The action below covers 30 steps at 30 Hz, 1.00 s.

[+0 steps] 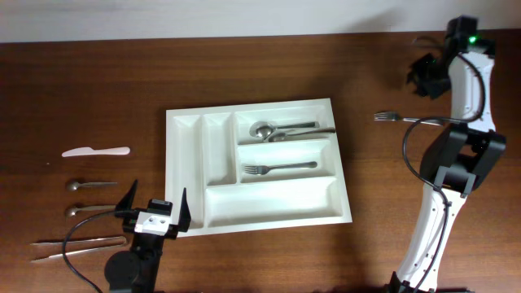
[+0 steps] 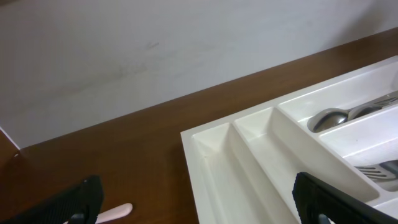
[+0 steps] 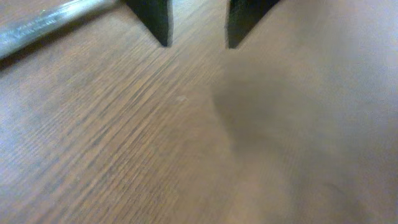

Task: Pack container
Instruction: 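Lower the right gripper and grasp the fork handle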

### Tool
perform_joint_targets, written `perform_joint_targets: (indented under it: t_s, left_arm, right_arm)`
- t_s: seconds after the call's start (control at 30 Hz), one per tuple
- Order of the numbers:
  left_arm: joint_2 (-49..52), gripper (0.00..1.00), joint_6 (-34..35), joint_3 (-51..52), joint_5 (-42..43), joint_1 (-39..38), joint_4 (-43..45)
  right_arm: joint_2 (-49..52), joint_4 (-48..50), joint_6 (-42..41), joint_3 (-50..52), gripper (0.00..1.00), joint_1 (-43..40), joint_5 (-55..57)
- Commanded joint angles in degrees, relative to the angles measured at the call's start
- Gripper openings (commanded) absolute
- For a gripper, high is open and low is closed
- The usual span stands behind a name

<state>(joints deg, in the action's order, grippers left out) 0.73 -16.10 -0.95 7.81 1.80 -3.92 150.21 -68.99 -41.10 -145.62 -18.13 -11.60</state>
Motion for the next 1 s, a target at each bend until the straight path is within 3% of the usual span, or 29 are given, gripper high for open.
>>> perform_joint_targets:
  t_s: [0.0, 0.2, 0.27, 0.4, 0.47, 0.57, 0.8, 0.97]
  left_arm:
    - [-0.39, 0.99, 0.13, 0.42, -0.61, 0.28, 0.07]
    - [-0.39, 0.99, 0.15, 0.42, -0.61, 0.28, 0.04]
    - [-0.39, 0.99, 0.13, 0.42, -0.61, 0.28, 0.04]
    - [-0.39, 0.99, 0.13, 0.42, -0.61, 0.28, 0.04]
    - [-0.39, 0.99, 0.13, 0.42, -0.61, 0.28, 0.07]
    - [-0.39, 0.99, 0.13, 0.42, -0.61, 0.28, 0.07]
    - [-0.39, 0.99, 0.13, 0.42, -0.61, 0.28, 0.07]
    - [-0.39, 0.99, 0.13, 0.42, -0.61, 0.28, 0.04]
  right_arm:
    - [-0.7, -5.09, -4.98, -10.51, 0.47, -2.08, -1.27]
    - [-0.7, -28.04, -13.16, -20.02, 0.57, -5.25, 13.84]
    - [-1.05, -28.35, -10.05, -20.31, 0.7, -6.05, 12.59]
    - [-1.22, -28.37, -9.05, -20.31, 0.81, -6.69, 4.79]
    - [-1.2, -28.35, -9.22, -19.76, 1.0, -6.36, 4.57]
    - [-0.9, -28.35, -13.35, -17.29, 0.99, -5.35, 4.42]
    - [-0.9, -28.06, -33.18, -8.66, 0.99, -1.64, 3.19]
    - [-0.9, -24.96, -36.35, -4.5, 0.99, 0.61, 3.17]
